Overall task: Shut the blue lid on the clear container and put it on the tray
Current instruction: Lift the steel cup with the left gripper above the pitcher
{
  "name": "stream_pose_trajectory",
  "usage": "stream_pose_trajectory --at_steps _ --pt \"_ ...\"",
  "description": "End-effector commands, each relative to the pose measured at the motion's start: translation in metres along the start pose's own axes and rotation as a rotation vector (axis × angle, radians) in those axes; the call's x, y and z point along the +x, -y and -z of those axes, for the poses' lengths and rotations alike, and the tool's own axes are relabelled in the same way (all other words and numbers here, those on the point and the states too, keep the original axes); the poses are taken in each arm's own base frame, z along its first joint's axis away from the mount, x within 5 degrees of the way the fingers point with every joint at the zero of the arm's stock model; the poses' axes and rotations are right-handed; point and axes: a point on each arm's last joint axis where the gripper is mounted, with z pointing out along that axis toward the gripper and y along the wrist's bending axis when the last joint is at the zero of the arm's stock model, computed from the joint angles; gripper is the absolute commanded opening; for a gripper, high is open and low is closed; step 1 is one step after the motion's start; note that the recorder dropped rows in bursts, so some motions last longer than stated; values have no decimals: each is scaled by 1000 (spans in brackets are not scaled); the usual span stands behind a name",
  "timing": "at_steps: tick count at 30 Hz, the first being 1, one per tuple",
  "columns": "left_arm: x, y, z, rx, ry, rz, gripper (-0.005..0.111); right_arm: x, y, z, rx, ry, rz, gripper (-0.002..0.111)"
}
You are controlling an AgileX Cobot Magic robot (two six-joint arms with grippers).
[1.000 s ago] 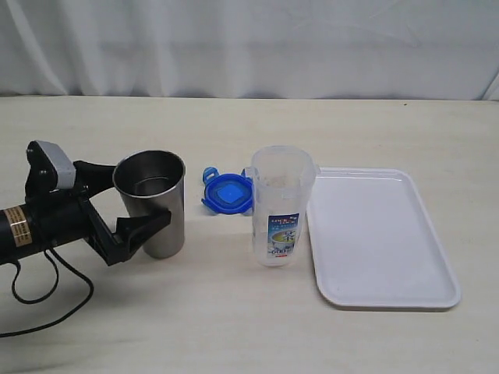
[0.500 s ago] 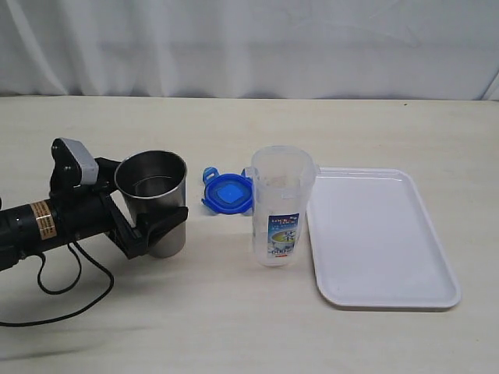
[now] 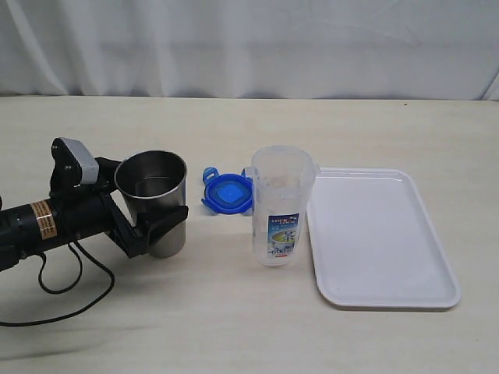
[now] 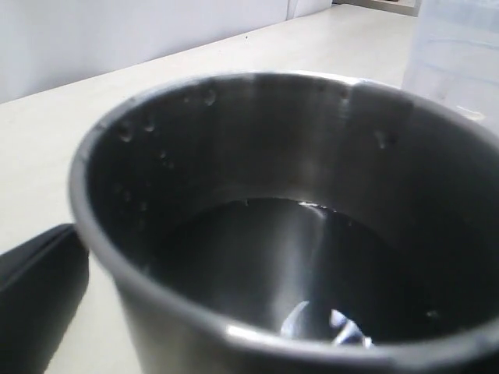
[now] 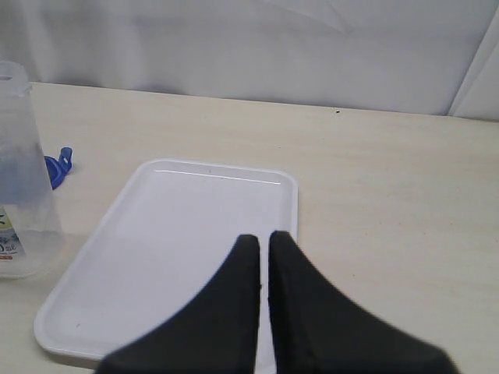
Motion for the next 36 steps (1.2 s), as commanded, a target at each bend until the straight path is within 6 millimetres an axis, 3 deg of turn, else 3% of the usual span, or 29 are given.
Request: stream_pose_trajectory --at_steps 1,8,10,18,21,36 --pt "-2 1 -2 5 10 3 105 -1 0 0 3 14 4 4" --pt "-2 1 -2 5 10 3 105 -1 0 0 3 14 4 4" --pt "-2 1 -2 5 10 3 95 -1 0 0 3 14 4 4" --pt "-2 1 -2 5 10 3 20 -1 0 0 3 14 4 4" --pt "-2 1 -2 5 10 3 0 -1 0 0 3 14 4 4" --pt "-17 -12 -13 -3 65 -14 0 -1 0 0 3 14 4 4"
